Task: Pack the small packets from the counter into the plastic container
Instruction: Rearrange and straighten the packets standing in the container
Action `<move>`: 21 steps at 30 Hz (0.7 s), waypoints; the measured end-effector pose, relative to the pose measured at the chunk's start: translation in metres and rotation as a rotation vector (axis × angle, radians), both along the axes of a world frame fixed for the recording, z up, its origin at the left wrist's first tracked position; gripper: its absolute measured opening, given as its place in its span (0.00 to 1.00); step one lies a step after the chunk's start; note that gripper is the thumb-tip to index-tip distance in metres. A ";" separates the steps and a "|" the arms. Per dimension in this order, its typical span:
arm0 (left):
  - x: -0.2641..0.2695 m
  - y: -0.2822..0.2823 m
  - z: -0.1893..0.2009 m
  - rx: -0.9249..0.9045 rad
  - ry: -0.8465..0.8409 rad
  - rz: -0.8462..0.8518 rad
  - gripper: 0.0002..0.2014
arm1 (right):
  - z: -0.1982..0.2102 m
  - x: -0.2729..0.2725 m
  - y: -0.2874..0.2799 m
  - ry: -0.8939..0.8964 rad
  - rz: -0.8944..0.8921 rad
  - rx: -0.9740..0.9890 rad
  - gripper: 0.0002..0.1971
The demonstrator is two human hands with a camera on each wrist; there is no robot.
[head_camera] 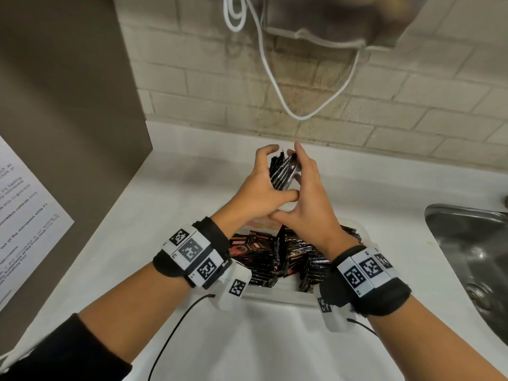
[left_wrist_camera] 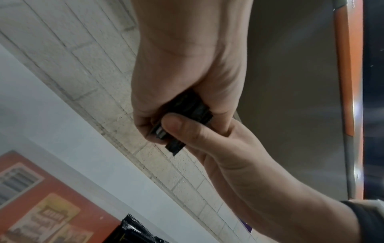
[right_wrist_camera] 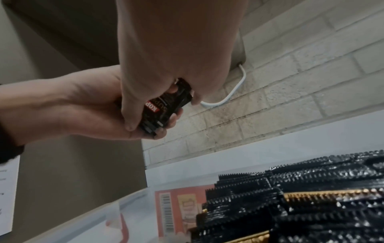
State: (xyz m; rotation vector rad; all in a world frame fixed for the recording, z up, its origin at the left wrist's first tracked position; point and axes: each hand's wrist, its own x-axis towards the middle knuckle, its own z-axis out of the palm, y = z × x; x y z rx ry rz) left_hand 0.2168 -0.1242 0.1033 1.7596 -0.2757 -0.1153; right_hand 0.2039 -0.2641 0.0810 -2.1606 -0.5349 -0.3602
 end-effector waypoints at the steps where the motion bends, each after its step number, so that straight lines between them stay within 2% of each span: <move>1: -0.001 0.000 -0.001 -0.022 0.009 0.003 0.43 | -0.001 0.001 -0.002 -0.009 -0.009 0.012 0.58; 4: -0.005 -0.002 -0.002 -0.065 0.007 -0.037 0.38 | -0.002 0.001 -0.004 -0.036 -0.030 0.061 0.50; 9: -0.007 0.002 0.003 -0.251 0.086 -0.101 0.16 | -0.002 0.001 -0.006 -0.087 -0.069 0.160 0.44; 10: -0.006 0.004 0.002 -0.262 0.084 -0.104 0.14 | -0.002 0.000 -0.006 -0.094 -0.077 0.174 0.43; 15: -0.007 0.008 -0.002 -0.275 0.069 -0.161 0.13 | -0.001 -0.001 -0.005 -0.082 -0.110 0.198 0.42; 21: -0.010 0.009 -0.005 -0.275 0.130 -0.153 0.14 | 0.002 -0.005 -0.004 0.036 -0.108 0.343 0.37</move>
